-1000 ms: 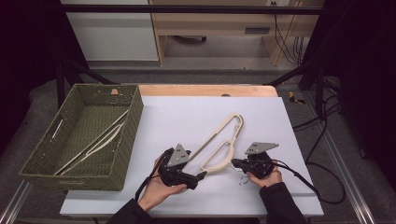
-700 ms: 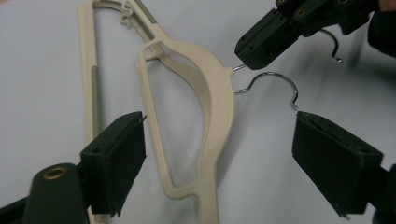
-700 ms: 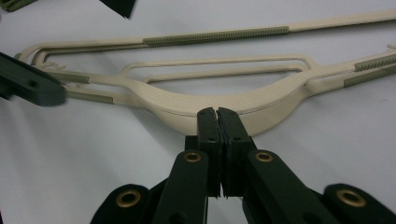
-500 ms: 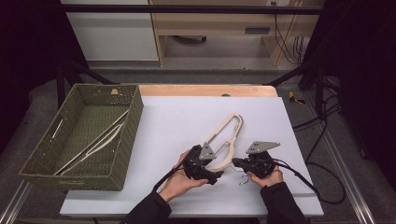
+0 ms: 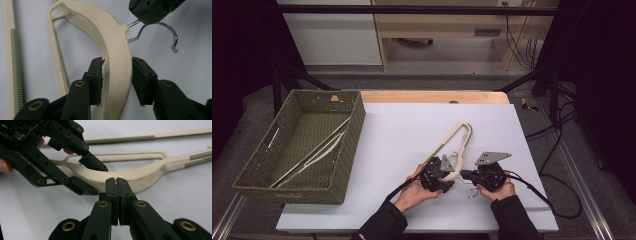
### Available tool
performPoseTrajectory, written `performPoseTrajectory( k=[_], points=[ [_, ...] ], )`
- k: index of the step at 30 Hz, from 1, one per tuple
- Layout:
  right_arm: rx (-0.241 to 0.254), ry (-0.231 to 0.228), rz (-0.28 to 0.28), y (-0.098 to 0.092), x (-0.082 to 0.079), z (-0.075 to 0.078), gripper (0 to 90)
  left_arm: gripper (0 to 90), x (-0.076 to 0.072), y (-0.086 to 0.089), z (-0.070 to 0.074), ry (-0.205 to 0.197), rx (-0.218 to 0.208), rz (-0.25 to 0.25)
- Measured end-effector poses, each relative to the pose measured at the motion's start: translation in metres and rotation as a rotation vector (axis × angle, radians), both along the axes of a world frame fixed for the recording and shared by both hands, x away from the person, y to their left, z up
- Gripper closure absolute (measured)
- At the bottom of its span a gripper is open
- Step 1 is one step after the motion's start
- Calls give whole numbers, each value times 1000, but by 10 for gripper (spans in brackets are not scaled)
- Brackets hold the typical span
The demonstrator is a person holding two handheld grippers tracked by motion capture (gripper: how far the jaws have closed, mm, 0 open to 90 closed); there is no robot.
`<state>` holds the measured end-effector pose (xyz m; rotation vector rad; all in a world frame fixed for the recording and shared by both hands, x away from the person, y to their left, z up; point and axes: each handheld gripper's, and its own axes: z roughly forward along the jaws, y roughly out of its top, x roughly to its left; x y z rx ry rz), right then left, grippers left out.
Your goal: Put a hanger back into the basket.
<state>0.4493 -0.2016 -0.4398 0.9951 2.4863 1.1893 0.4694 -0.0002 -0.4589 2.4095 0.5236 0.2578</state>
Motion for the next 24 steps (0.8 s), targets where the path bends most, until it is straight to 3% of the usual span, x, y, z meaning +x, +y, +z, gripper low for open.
performPoseTrajectory(
  k=[2, 9, 12, 14, 15, 16, 17, 19, 20, 21, 22, 23, 24],
  points=[
    [4, -1, 2, 0, 0, 0, 891, 705, 0, 1, 1, 5, -4, -7],
    [10, -8, 7, 1, -1, 1, 883, 732, -5, 0, 4, -32, 25, -35],
    [42, -22, 10, -1, -2, 4, 838, 736, -7, 2, 7, -50, 31, -36],
    [96, -62, -9, -9, -5, 13, 764, 740, -9, 4, 9, -58, 36, -39],
    [96, -62, -9, -9, -5, 13, 764, 740, -9, 4, 10, -61, 37, -37],
    [144, -91, -27, -16, -8, 21, 697, 743, -10, 6, 12, -64, 39, -37],
    [144, -91, -27, -16, -8, 21, 697, 743, -11, 7, 14, -68, 40, -36],
    [197, -126, -51, -23, -10, 27, 645, 745, -12, 10, 18, -75, 38, -30],
    [235, -153, -76, -30, -12, 32, 560, 749, -14, 14, 21, -82, 21, -19],
    [235, -153, -76, -30, -12, 32, 560, 752, -14, 14, 21, -82, 21, -19],
    [274, -179, -113, -39, -14, 37, 480, 754, -15, 19, 27, -92, 28, -15],
    [274, -179, -113, -39, -14, 37, 480, 756, -15, 19, 27, -92, 28, -15],
    [292, -193, -153, -46, -14, 38, 410, 758, -16, 22, 29, -90, 13, -3]
  ],
)
